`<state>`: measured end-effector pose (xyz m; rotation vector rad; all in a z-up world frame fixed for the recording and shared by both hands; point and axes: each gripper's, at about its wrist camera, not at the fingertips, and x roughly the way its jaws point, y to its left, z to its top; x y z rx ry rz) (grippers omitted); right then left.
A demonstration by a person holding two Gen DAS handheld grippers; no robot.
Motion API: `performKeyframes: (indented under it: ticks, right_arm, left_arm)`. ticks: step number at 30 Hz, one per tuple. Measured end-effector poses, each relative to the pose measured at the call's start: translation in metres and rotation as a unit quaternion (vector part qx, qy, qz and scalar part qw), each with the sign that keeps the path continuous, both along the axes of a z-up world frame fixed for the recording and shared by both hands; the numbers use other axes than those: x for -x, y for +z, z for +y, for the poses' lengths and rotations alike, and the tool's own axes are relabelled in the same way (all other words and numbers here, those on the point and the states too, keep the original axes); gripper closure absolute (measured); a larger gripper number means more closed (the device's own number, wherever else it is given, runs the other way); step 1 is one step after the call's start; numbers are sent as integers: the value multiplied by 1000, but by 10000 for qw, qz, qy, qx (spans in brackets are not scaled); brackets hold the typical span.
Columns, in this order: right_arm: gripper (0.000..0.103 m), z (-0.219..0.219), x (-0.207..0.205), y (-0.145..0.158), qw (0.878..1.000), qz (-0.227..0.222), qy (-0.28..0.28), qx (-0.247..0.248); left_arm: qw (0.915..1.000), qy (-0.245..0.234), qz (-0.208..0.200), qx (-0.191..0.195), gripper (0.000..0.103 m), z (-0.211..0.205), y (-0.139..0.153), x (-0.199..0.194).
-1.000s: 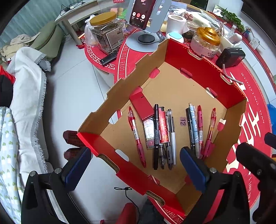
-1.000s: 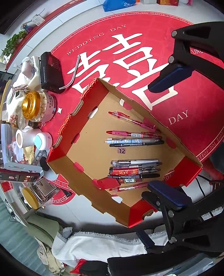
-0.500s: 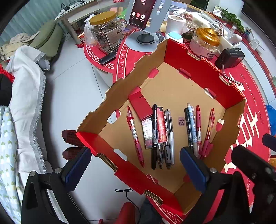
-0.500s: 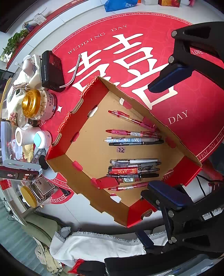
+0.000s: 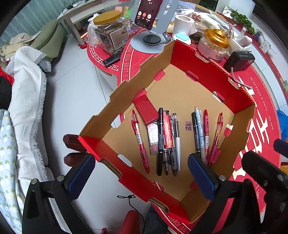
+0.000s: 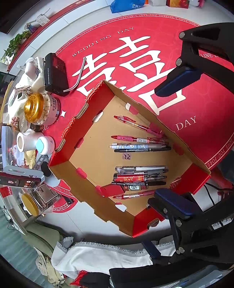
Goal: Organize rigid objects
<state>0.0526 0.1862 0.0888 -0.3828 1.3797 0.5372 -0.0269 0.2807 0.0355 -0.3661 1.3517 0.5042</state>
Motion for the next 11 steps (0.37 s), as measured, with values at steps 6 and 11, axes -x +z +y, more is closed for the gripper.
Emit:
performKeyframes:
  ticks: [6, 11]
  right_arm:
    - [1, 1, 1, 1, 10000, 5, 5, -1]
    - [1, 1, 2, 1, 10000, -37, 30, 20]
  left_arm:
    - [9998, 77, -101, 146, 1, 2, -1, 2]
    - [9995, 100, -204, 201, 1, 3, 1, 5]
